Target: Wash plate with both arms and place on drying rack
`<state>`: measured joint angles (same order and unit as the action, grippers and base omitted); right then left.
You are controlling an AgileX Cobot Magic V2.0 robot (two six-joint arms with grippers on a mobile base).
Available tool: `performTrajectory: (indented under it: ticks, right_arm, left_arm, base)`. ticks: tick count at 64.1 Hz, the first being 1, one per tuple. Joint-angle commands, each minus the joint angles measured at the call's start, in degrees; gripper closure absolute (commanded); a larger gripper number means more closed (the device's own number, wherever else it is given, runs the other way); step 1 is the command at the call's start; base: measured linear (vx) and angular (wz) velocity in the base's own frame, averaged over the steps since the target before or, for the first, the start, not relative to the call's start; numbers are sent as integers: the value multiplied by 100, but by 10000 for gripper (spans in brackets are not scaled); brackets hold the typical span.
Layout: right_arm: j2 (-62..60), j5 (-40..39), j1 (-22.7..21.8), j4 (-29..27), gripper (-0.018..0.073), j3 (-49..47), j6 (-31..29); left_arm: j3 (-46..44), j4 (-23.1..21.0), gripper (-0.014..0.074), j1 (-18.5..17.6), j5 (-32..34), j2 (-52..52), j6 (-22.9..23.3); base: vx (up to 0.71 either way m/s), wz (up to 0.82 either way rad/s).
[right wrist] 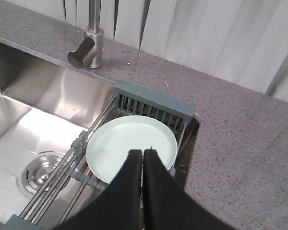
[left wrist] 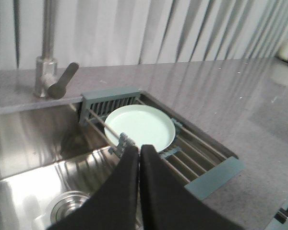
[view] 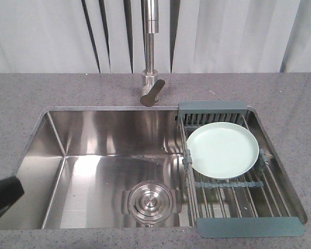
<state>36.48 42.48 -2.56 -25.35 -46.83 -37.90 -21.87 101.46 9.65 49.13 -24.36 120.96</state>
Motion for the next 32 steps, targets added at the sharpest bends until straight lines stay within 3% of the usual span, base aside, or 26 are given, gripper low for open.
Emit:
performTrajectory:
  ticks: [1,17,32]
  right_arm:
    - [-138,-488,49,-120,566,140,8]
    - [-1080,-1361,610,61,566,1704,-89]
    - [-1414,-1138,641,134,566,1998,-78]
  left_arm:
    - [448,165,603,30,-446,441,22]
    - [906,-112,603,15,-733,644,22]
    - [906,-120,603,15,-856,644,22]
  base:
    - [0,0]
    - [0,0]
    - [0,0]
